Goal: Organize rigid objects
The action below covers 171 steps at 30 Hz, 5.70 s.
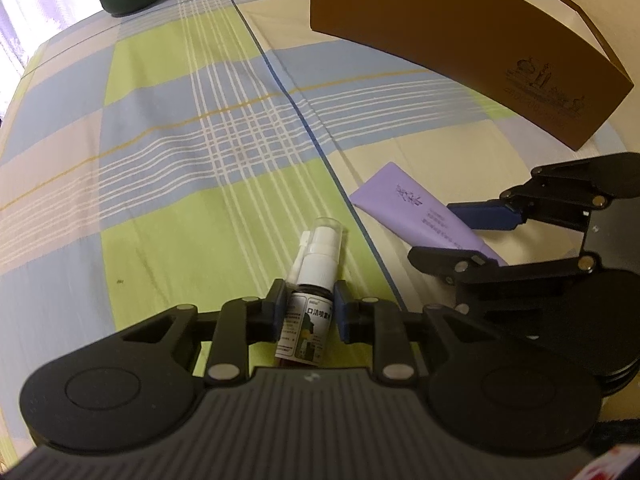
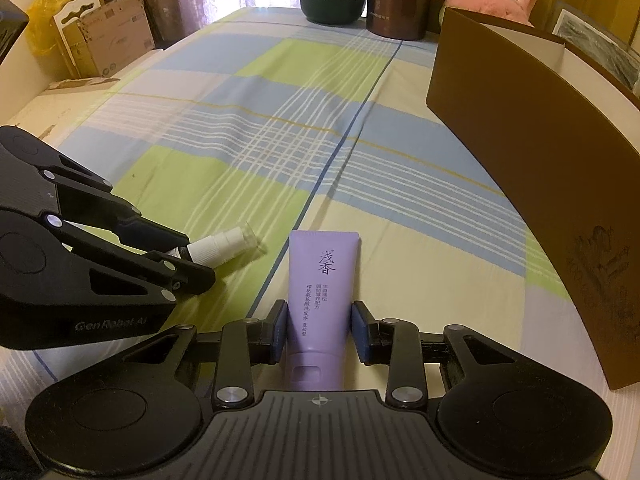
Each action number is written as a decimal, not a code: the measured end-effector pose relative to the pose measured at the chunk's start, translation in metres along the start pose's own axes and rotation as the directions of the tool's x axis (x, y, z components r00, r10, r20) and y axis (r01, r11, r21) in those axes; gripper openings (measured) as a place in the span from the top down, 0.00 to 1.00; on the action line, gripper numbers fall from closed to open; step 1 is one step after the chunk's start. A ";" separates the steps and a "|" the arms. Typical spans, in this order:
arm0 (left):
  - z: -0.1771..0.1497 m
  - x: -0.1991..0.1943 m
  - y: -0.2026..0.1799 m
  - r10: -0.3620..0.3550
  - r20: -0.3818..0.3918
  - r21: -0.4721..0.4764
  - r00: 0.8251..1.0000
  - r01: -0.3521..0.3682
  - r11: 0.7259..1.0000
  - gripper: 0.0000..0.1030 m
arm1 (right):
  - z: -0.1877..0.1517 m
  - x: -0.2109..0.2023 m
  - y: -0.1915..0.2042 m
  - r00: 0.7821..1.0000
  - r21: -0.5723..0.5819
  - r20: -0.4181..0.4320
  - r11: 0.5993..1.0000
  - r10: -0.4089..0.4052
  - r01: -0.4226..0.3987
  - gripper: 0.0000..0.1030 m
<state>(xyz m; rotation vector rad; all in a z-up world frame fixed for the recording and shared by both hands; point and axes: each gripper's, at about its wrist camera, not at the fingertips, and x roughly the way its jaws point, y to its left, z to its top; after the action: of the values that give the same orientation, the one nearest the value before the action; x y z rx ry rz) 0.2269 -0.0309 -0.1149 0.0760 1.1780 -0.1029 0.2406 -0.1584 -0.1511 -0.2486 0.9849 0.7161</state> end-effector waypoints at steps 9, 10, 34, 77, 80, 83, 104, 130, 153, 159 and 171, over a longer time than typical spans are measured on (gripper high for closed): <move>-0.003 -0.005 0.005 -0.002 0.010 -0.015 1.000 0.002 1.000 0.80 | -0.003 -0.002 0.003 1.000 0.013 -0.009 1.000 0.015 -0.015 0.71; -0.003 -0.006 0.005 -0.002 0.011 -0.016 1.000 0.002 1.000 0.80 | -0.003 -0.003 0.004 1.000 0.017 -0.011 1.000 0.017 -0.017 0.71; 0.042 -0.040 0.007 -0.024 0.101 0.019 0.995 0.022 1.000 0.80 | 0.017 -0.053 -0.015 0.997 0.090 0.083 0.996 -0.003 -0.004 0.71; 0.245 -0.020 -0.162 -0.277 0.190 0.340 0.942 0.202 0.919 0.80 | 0.056 -0.130 -0.226 0.940 0.562 0.026 0.783 -0.340 0.267 0.71; 0.252 -0.007 -0.164 -0.268 0.165 0.341 0.949 0.200 0.918 0.80 | 0.056 -0.122 -0.235 0.945 0.586 0.002 0.766 -0.328 0.264 0.71; 0.260 0.005 -0.165 -0.257 0.141 0.343 0.956 0.197 0.919 0.80 | 0.058 -0.113 -0.241 0.946 0.590 -0.032 0.758 -0.322 0.278 0.71; 0.269 0.051 -0.168 -0.203 0.038 0.350 0.978 0.178 0.920 0.80 | 0.060 -0.080 -0.258 0.942 0.554 -0.136 0.765 -0.308 0.330 0.71; 0.266 0.029 -0.147 -0.197 0.119 0.307 0.973 0.152 0.939 0.40 | 0.051 -0.103 -0.246 0.948 0.574 -0.050 0.768 -0.313 0.284 0.36; 0.173 -0.064 -0.123 -0.056 0.293 0.197 0.954 -0.003 0.980 0.33 | 0.017 -0.163 -0.191 0.952 0.554 0.122 0.815 -0.282 0.170 0.36; 0.139 -0.093 -0.115 -0.061 0.319 0.162 0.946 0.009 0.987 0.33 | 0.008 -0.180 -0.170 0.956 0.534 0.152 0.835 -0.252 0.135 0.36; 0.076 -0.139 -0.070 -0.027 0.323 0.082 0.946 0.000 0.997 0.33 | -0.002 -0.194 -0.105 0.961 0.493 0.159 0.861 -0.227 0.122 0.36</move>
<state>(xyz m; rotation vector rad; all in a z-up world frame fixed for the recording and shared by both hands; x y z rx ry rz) 0.2354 -0.1034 0.0425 0.1176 0.8452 -0.1684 0.2403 -0.3231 -0.0043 0.1725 0.8903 0.3035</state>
